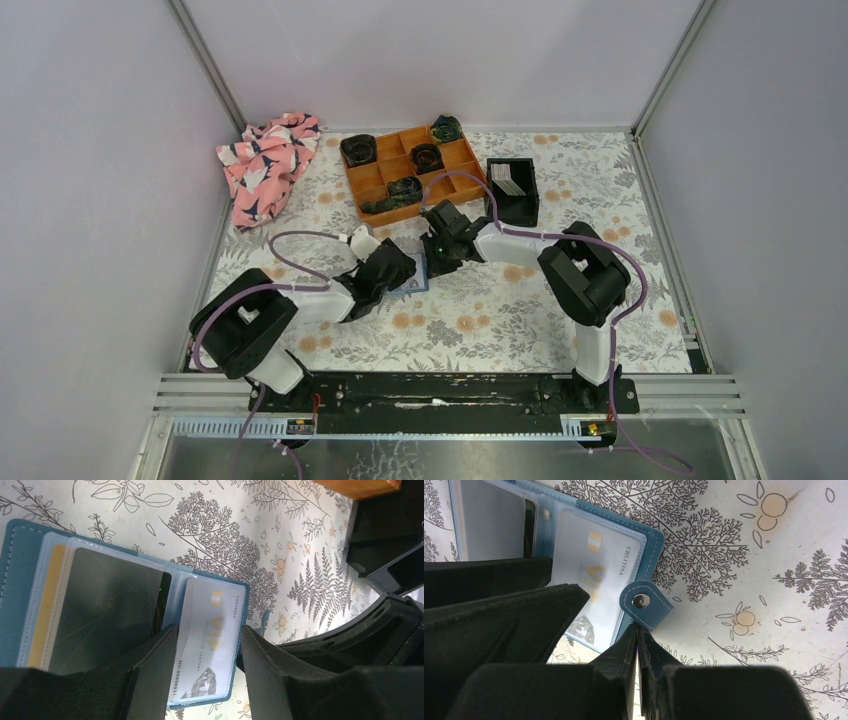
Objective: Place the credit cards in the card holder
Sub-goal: Insert the credit card into the card holder.
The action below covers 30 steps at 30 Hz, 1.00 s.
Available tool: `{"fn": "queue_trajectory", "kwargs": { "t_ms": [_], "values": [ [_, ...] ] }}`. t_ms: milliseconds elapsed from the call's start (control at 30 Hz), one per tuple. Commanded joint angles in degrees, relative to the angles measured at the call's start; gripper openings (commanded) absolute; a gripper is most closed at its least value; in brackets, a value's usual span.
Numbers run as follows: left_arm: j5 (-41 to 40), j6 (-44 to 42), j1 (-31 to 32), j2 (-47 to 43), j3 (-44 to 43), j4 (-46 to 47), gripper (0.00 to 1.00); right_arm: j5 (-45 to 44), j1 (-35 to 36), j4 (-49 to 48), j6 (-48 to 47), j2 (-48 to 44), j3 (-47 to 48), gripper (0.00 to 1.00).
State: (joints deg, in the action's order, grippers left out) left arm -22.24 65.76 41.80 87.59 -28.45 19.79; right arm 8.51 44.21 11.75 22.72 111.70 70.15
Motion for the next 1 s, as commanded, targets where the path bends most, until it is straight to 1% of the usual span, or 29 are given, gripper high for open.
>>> {"fn": "queue_trajectory", "kwargs": {
  "t_ms": [0,67,133,267,400,567,700,733,867,967],
  "values": [
    [2.38,-1.63,0.65,0.0,-2.11,-6.82,0.59,-1.29,1.23,0.38,-0.66,-0.22,0.88,0.11],
    [0.56,-1.43,0.67,-2.17,-2.1,-9.81,0.64,-1.37,1.23,0.64,-0.66,-0.09,1.21,0.11],
    [-1.08,-1.66,0.72,-4.47,-1.86,-11.66,0.67,-1.43,1.23,0.66,-0.58,0.29,1.35,0.11],
    [-2.69,-2.94,0.66,-7.69,-2.23,-13.73,0.71,-1.56,1.17,0.35,-0.27,0.62,1.2,0.11],
    [-2.8,-5.17,0.65,-8.68,-3.59,-14.1,0.76,-1.31,1.23,0.23,-0.05,1.03,1.46,0.11],
    [-3.85,-6.42,0.66,-9.89,-5.65,-16.67,0.77,-1.37,1.23,0.21,-0.13,0.9,1.36,0.11],
    [-7.6,-4.12,0.65,-15.57,-3.5,-20.1,0.78,-2.02,1.23,0.05,-0.37,-0.16,0.71,0.12],
    [-8.75,-3.36,0.73,-17.19,-2.59,-21.04,0.78,-2.27,1.21,0.15,-0.51,-0.51,0.46,0.13],
    [-12.7,0.34,0.53,-24.02,1.67,-25.28,0.8,-3.13,1.22,0.44,-1.13,-1.51,0.08,0.25],
    [-14.03,3.65,0.49,-27.86,4.83,-27.58,0.82,-3.54,1.17,0.81,-1.52,-2.05,-0.08,0.31]
  ]
}}
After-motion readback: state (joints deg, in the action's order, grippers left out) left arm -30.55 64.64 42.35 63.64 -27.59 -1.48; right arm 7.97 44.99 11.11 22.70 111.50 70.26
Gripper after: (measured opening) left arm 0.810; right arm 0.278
